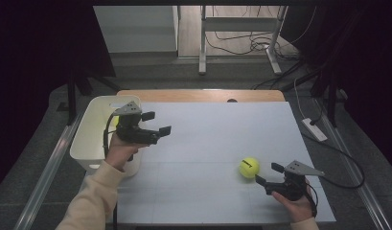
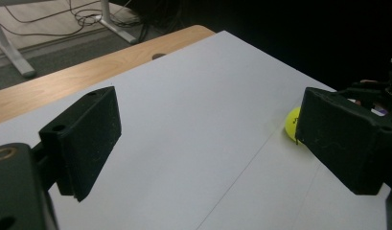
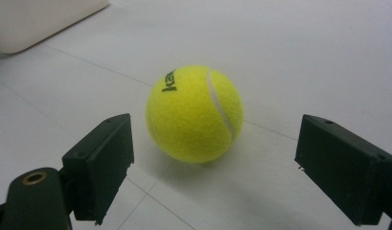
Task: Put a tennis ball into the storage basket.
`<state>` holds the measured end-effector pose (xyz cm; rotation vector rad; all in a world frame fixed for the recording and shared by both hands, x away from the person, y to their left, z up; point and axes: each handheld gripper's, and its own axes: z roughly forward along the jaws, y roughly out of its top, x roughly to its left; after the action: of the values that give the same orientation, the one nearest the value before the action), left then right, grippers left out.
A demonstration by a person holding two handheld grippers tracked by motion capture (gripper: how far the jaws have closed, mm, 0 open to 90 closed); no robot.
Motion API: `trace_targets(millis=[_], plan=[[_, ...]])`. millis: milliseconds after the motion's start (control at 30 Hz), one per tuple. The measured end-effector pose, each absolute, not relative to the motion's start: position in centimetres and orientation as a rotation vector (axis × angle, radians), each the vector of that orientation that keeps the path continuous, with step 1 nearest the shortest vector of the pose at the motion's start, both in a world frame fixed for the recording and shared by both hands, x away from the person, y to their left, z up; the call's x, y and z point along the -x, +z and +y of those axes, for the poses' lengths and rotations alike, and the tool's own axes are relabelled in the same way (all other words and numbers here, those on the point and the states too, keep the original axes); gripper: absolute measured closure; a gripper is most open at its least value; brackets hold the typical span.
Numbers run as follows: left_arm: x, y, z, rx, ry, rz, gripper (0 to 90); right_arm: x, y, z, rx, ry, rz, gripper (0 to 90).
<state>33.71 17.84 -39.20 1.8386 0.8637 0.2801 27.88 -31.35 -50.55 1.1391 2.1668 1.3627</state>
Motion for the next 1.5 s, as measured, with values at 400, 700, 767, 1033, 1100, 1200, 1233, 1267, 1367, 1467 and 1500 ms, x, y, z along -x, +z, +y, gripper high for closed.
trace_targets(millis=[400, 700, 767, 1033, 1100, 1200, 1233, 1267, 1367, 1467, 1500], plan=[[-34.1, -39.7, 15.7, -1.858, 0.245, 0.84, 9.2, -27.9, -50.6, -31.4, -1.137, 1.363, 2.167, 13.0], [-34.1, -40.0, 14.9, -1.867, 0.231, 0.819, 9.1, -27.9, -50.5, -31.6, -1.141, 1.363, 2.16, 13.0], [-34.2, -40.2, 14.5, -1.871, 0.223, 0.816, 9.1, -27.9, -50.5, -31.5, -1.142, 1.363, 2.16, 13.0], [-34.5, -40.9, 13.3, -1.885, 0.197, 0.803, 9.1, -27.9, -50.5, -31.4, -1.139, 1.363, 2.164, 13.0], [-34.7, -41.3, 12.9, -1.897, 0.188, 0.798, 9.0, -27.9, -50.5, -31.4, -1.138, 1.367, 2.163, 13.0], [-34.9, -41.6, 12.3, -1.908, 0.179, 0.795, 9.0, -27.9, -50.4, -31.3, -1.136, 1.376, 2.161, 13.0], [-35.0, -41.7, 12.1, -1.912, 0.176, 0.795, 9.0, -27.9, -50.4, -31.3, -1.135, 1.378, 2.162, 13.0], [-35.0, -41.7, 12.1, -1.912, 0.176, 0.795, 9.0, -27.9, -50.4, -31.2, -1.135, 1.379, 2.163, 13.0], [-35.4, -42.2, 11.3, -1.936, 0.177, 0.795, 9.0, -28.0, -50.4, -31.2, -1.134, 1.383, 2.162, 12.9], [-35.5, -42.5, 11.0, -1.94, 0.173, 0.795, 8.9, -28.0, -50.3, -31.1, -1.128, 1.387, 2.162, 12.9], [-35.6, -42.7, 10.7, -1.944, 0.167, 0.792, 8.9, -28.0, -50.2, -31.1, -1.126, 1.389, 2.162, 13.0]])
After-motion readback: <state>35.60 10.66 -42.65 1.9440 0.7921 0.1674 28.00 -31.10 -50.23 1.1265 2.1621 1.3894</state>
